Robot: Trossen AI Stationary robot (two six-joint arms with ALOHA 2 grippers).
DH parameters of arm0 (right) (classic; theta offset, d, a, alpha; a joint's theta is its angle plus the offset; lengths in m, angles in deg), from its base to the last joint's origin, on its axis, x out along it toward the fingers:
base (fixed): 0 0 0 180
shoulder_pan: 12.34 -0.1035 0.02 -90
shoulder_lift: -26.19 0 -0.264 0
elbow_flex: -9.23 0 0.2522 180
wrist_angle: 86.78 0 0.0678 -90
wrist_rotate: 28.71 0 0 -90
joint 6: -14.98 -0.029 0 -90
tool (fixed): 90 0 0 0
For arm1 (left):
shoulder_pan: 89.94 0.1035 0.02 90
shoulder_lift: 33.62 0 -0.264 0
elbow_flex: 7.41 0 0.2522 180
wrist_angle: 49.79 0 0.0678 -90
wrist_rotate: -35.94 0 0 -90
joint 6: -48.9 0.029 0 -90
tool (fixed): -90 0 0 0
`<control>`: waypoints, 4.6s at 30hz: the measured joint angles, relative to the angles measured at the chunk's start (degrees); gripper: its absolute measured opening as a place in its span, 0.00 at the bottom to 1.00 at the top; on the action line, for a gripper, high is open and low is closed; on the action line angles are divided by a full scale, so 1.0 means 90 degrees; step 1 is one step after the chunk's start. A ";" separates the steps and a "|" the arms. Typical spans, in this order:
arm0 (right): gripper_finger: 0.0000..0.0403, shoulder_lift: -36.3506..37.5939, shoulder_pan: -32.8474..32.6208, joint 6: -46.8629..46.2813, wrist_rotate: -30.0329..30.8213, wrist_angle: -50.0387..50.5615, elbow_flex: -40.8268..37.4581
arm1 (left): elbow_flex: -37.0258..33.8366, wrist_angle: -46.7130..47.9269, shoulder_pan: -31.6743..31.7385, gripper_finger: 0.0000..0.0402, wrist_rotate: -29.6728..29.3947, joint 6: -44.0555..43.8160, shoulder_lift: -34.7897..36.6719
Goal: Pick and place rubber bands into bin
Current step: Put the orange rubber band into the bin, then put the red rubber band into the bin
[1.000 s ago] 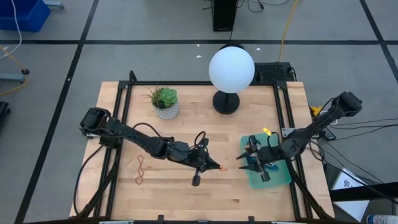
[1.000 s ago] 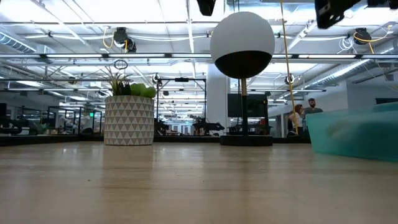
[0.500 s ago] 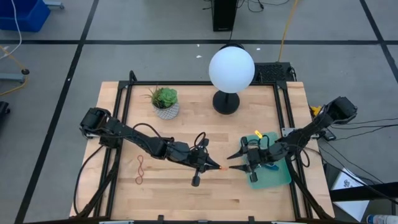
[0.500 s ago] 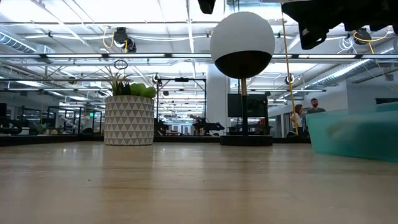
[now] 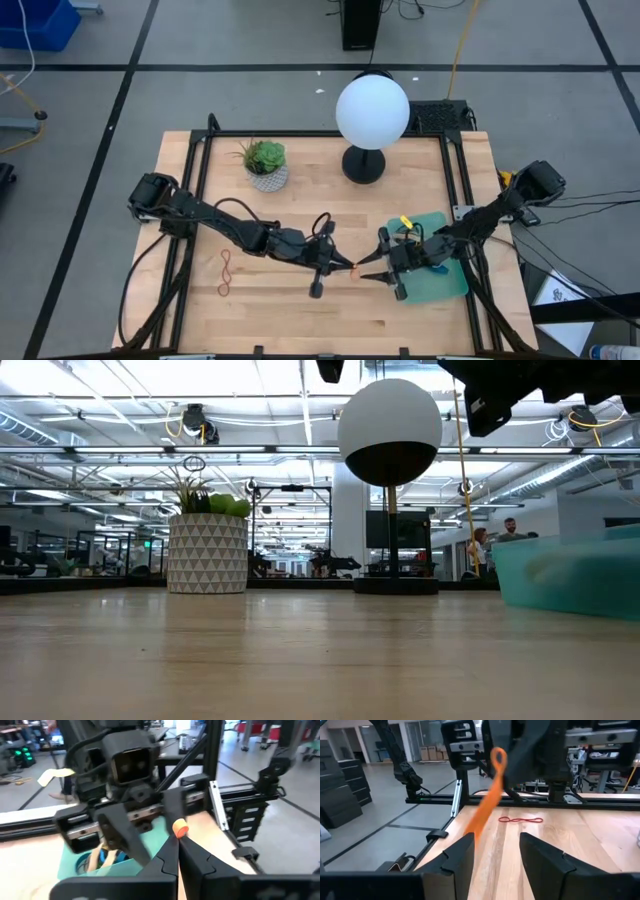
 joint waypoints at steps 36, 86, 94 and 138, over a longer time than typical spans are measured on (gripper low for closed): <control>0.01 -0.0049 -0.0005 -0.0092 -0.0150 0.0149 0.0099 | 0.0001 0.0312 0.0000 0.07 -0.0475 -0.0165 0.0002; 0.00 0.2052 -0.0857 -0.6551 -0.0344 1.2451 0.2123 | 0.0001 0.3119 0.0083 0.52 -0.0450 -0.1601 0.0063; 0.00 0.2052 -0.0799 -0.6693 -0.0332 1.1755 0.1035 | 0.0001 0.3117 0.0083 0.52 -0.0450 -0.1638 0.0063; 0.46 0.2060 -0.0797 -0.6951 -0.0818 1.1364 0.0857 | 0.0001 0.7395 -0.0355 0.52 0.0041 -0.4300 0.0549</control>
